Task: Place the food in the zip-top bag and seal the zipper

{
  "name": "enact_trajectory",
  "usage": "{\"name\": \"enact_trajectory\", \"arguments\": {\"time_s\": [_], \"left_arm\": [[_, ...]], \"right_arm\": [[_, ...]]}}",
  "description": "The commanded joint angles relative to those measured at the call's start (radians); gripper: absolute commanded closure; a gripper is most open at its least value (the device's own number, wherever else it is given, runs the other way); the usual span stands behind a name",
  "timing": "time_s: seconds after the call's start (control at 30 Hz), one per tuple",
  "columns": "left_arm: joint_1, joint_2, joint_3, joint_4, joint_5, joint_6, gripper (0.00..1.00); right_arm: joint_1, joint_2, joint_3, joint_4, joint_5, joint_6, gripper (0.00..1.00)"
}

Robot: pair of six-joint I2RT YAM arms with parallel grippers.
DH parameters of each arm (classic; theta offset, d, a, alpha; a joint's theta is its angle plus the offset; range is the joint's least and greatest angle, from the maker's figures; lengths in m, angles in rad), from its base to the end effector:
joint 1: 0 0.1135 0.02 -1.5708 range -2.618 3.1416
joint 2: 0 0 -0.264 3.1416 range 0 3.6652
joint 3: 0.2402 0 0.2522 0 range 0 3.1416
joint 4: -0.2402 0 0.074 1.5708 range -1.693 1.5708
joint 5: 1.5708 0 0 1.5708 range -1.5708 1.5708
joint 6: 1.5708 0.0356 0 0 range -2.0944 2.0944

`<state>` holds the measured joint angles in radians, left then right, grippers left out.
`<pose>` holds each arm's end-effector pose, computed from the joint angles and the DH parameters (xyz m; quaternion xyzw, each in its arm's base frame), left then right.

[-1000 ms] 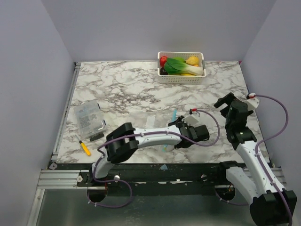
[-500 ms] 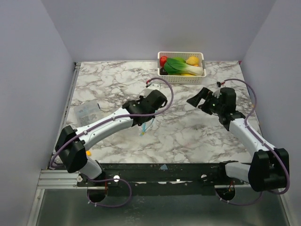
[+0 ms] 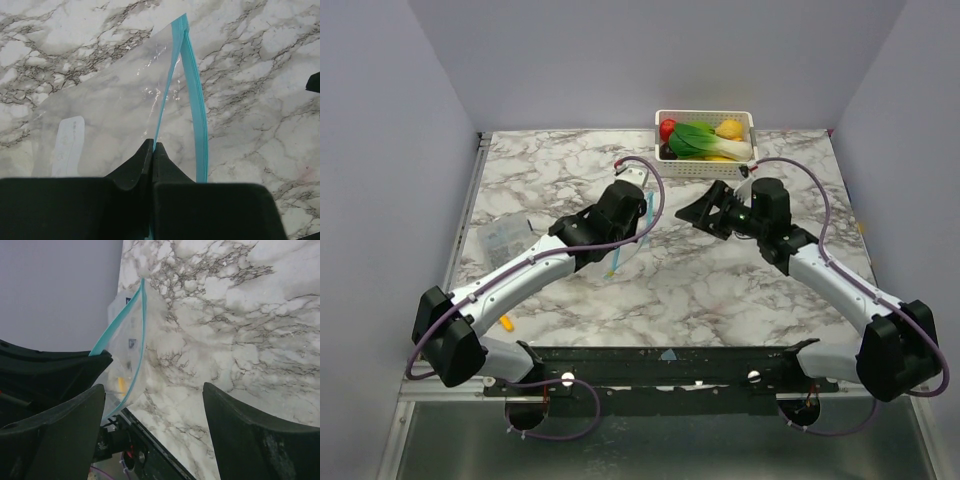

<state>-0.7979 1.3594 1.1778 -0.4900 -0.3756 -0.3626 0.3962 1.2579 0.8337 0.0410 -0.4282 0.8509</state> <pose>0.2190 -0.2058 0.3197 0.1118 0.8814 -0.0935 0.4493 0.2575 0.1238 0.2788 0.0667 0.8159 0.4622 0.3410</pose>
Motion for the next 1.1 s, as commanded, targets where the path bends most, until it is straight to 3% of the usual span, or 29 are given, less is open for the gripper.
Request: {"name": "enact_trajectory", "arguments": {"time_s": [0.0, 0.2, 0.3, 0.57, 0.83, 0.9, 0.97, 1.07], "left_arm": [[0.008, -0.009, 0.017, 0.053, 0.089, 0.022, 1.0], [0.013, 0.019, 0.055, 0.008, 0.109, 0.008, 1.0], [0.013, 0.01, 0.054, 0.013, 0.129, 0.005, 1.0], [0.013, 0.013, 0.063, 0.005, 0.141, 0.009, 1.0], [0.013, 0.009, 0.069, 0.002, 0.132, 0.041, 1.0], [0.014, 0.002, 0.066, 0.009, 0.137, 0.054, 1.0], [0.014, -0.001, 0.064, 0.009, 0.131, 0.066, 0.96], [0.014, -0.007, 0.072, -0.002, 0.106, 0.089, 0.8]], "right_arm": [[0.066, 0.005, 0.018, 0.057, 0.059, 0.046, 0.18], [0.116, -0.009, -0.003, 0.122, 0.152, 0.067, 0.19], [0.142, 0.027, 0.0, 0.132, 0.172, 0.09, 0.31], [0.22, 0.126, 0.035, 0.128, 0.247, 0.112, 0.43], [0.263, 0.156, 0.068, 0.151, 0.254, 0.108, 0.77], [0.268, 0.158, 0.069, 0.162, 0.254, 0.115, 0.9], [0.273, 0.156, 0.077, 0.16, 0.263, 0.114, 1.0], [0.281, 0.149, 0.085, 0.147, 0.279, 0.113, 1.0]]}}
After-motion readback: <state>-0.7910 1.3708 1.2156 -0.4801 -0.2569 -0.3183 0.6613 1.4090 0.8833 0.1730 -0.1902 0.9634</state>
